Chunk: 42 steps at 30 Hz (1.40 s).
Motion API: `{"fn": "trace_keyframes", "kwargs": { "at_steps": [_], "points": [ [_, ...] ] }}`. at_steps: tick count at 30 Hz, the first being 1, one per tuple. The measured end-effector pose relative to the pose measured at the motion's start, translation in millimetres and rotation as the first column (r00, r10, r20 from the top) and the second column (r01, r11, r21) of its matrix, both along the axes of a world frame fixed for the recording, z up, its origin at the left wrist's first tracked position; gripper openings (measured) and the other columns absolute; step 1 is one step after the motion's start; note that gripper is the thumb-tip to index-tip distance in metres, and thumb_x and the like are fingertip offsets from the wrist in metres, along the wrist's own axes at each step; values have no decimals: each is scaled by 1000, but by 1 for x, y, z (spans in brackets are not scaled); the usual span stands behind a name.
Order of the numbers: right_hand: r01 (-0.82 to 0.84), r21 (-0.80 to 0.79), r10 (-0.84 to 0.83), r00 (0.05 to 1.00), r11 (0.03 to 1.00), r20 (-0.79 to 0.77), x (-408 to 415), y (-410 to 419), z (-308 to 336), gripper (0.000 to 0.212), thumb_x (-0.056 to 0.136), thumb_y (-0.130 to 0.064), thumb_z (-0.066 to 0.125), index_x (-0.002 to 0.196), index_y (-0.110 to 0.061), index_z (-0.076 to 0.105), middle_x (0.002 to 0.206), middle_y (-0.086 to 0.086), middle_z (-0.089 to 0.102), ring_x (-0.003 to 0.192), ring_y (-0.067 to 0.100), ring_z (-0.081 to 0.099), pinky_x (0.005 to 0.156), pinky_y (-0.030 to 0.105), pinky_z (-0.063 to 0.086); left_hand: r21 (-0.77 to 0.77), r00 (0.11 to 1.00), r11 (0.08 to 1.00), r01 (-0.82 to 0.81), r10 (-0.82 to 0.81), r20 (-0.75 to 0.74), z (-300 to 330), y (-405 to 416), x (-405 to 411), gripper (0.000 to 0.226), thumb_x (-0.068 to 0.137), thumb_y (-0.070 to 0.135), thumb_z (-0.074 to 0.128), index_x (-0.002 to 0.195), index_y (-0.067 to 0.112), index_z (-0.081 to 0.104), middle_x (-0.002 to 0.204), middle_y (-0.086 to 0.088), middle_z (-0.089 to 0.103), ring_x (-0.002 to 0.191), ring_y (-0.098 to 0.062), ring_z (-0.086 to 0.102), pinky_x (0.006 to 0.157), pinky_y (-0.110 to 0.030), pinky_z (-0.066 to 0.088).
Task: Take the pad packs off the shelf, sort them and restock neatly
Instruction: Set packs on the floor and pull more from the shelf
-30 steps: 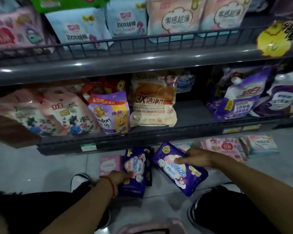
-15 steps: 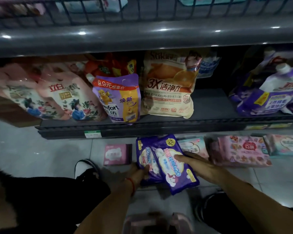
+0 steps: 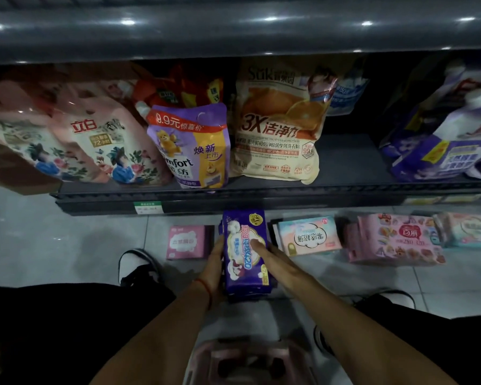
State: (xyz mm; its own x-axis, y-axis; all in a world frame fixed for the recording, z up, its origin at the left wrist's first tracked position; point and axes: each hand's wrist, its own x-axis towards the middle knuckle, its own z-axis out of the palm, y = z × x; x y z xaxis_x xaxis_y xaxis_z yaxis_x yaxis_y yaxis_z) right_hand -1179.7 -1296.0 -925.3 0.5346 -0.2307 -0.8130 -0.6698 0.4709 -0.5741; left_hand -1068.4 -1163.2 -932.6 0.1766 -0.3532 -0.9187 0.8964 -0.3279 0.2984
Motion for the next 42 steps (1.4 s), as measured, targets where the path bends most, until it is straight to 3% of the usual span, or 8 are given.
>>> {"fn": "trace_keyframes", "kwargs": {
  "at_steps": [6, 10, 19, 27, 30, 33, 38, 42],
  "points": [
    [19, 35, -20, 999, 999, 34, 3, -7, -5, 51, 91, -56, 68, 134, -29, 58, 110, 0, 78, 96, 22, 77, 94, 48, 59, -33, 997, 997, -70, 71, 36, 7, -8, 9, 51, 83, 48, 57, 110, 7, 70, 105, -14, 73, 96, -34, 68, 68, -39, 59],
    [93, 103, -99, 994, 990, 51, 6, 2, -11, 68, 83, -60, 71, 141, -35, 49, 115, 1, 76, 99, 21, 76, 90, 43, 61, -47, 994, 994, -98, 100, 41, 1, -7, 9, 57, 85, 44, 47, 124, 8, 67, 119, -21, 72, 115, -41, 63, 99, -52, 51],
    [158, 129, -169, 982, 979, 80, 10, 14, -20, 75, 89, -56, 69, 152, -39, 32, 125, 3, 71, 106, 25, 74, 96, 53, 58, -13, 994, 998, -55, 56, 96, 8, -12, 15, 52, 91, 37, 36, 120, 5, 65, 99, -20, 74, 94, -36, 67, 77, -42, 53],
    [143, 74, -147, 988, 987, 52, 6, 4, 1, 65, 90, -51, 70, 145, -28, 43, 121, 5, 73, 99, 24, 76, 81, 42, 62, 198, 953, 977, -84, 21, 301, 26, -17, 26, 52, 95, 54, 46, 119, 11, 65, 119, -17, 70, 107, -36, 66, 100, -51, 50],
    [10, -78, -5, 998, 997, 62, -7, -8, 30, 51, 99, -54, 55, 139, -26, 43, 126, 2, 68, 95, 16, 69, 70, 30, 51, 344, 841, 936, -72, -128, 526, 55, -20, 29, 37, 105, 32, 41, 111, 2, 63, 118, -22, 66, 100, -36, 62, 91, -42, 50],
    [-128, -309, 127, 992, 943, -24, -19, -26, 54, 59, 99, -59, 48, 148, -28, 37, 143, 5, 54, 117, 24, 59, 85, 34, 46, 496, 613, 867, -51, -365, 700, 96, -22, 28, 23, 98, 23, 55, 104, 4, 68, 110, -19, 67, 98, -34, 60, 88, -35, 48],
    [-318, -593, 327, 940, 739, -96, -41, -68, 122, 36, 99, -30, 60, 133, -16, 62, 119, 1, 67, 105, 15, 61, 94, 30, 49, 289, 378, 949, 129, -316, 870, 177, -67, -10, 11, 98, 17, 54, 90, 13, 60, 88, -7, 65, 86, -28, 63, 75, -32, 47],
    [-133, -764, 254, 966, 631, 41, -59, -114, 206, 19, 95, -25, 65, 113, -28, 71, 105, -7, 74, 96, 8, 68, 88, 22, 52, 38, 253, 936, 349, -134, 958, 258, -117, -43, 17, 92, 3, 57, 96, 16, 66, 87, 3, 65, 73, -8, 60, 60, -18, 49]
  ]
}}
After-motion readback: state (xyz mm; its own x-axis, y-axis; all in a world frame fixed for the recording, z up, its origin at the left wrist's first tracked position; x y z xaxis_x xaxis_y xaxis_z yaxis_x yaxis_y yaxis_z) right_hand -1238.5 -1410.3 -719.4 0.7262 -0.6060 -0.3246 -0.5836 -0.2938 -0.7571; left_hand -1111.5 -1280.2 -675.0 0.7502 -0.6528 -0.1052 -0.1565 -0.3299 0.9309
